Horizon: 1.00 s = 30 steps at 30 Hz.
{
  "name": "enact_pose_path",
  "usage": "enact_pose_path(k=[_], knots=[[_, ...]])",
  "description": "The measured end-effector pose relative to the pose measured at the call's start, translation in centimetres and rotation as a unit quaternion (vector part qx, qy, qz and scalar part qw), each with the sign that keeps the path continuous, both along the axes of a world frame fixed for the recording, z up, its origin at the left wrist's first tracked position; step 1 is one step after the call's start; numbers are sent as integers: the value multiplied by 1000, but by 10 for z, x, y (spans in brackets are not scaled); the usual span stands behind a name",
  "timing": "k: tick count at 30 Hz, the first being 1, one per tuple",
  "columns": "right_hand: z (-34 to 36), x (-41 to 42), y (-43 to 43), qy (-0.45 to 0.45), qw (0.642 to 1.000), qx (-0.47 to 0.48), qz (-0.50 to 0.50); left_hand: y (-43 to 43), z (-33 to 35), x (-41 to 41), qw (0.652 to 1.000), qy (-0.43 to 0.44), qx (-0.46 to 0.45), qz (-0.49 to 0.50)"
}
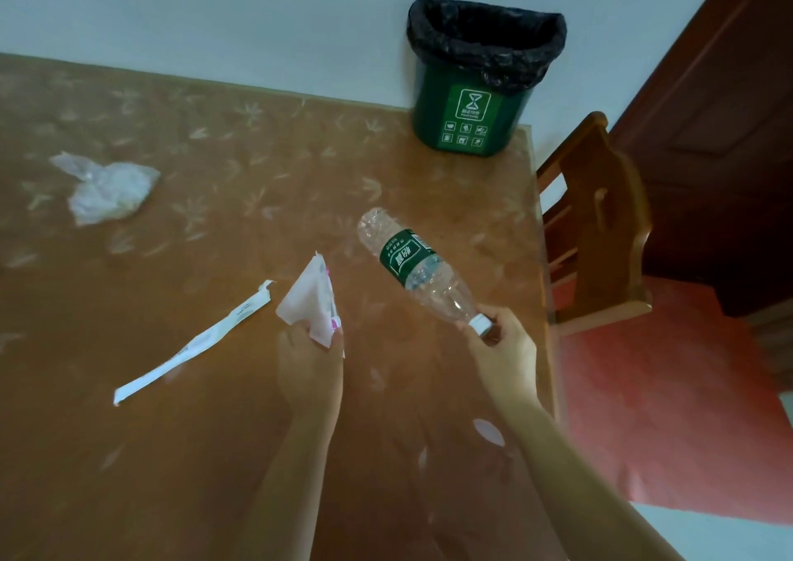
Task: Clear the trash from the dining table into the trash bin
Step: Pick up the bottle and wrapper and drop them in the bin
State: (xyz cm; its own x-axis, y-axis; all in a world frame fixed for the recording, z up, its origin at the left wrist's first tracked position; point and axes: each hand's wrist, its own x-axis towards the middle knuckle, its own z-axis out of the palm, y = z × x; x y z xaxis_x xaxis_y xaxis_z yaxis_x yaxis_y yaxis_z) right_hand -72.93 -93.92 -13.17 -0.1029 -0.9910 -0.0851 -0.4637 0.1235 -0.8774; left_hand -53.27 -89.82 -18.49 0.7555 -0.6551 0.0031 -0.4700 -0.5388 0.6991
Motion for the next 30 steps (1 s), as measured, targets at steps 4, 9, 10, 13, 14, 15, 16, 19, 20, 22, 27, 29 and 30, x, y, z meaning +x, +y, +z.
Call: enact_pose_path(k=[4,9,10,13,14,15,16,19,20,22,27,29,30], knots=[[-3,7,0,-18,1000,9,-15,-6,-6,4,999,-11,34,0],[-11,9,3,-15,999,22,-34,6,-7,7,999,-2,34,-16],[-11,8,5,-15,999,23,-37,9,-7,6,999,1,29,-22],[-10,0,15,-20,999,30,-41,20,-3,1,1000,-4,8,-30],[-9,-4,19,-23,998,34,-43,23,-1,-1,999,-7,1,-32],[-7,-10,23,-25,998,38,-44,26,1,-5,999,-10,-5,-34],[-4,-16,27,-29,998,44,-45,29,3,-9,999,-11,-8,-34],[4,-40,38,-74,995,52,-40,40,10,-29,999,1,-18,-34],[7,-49,42,-88,994,46,-43,43,13,-38,999,0,-26,-38],[9,-73,49,-79,996,12,-45,50,24,-62,998,-5,-45,-42],[25,-155,63,-99,993,-36,-49,59,59,-142,985,-78,-135,-77],[38,-198,70,-106,991,-63,-45,63,73,-181,977,-96,-164,-100],[44,-221,73,-110,990,-77,-46,66,80,-202,974,-100,-172,-107]])
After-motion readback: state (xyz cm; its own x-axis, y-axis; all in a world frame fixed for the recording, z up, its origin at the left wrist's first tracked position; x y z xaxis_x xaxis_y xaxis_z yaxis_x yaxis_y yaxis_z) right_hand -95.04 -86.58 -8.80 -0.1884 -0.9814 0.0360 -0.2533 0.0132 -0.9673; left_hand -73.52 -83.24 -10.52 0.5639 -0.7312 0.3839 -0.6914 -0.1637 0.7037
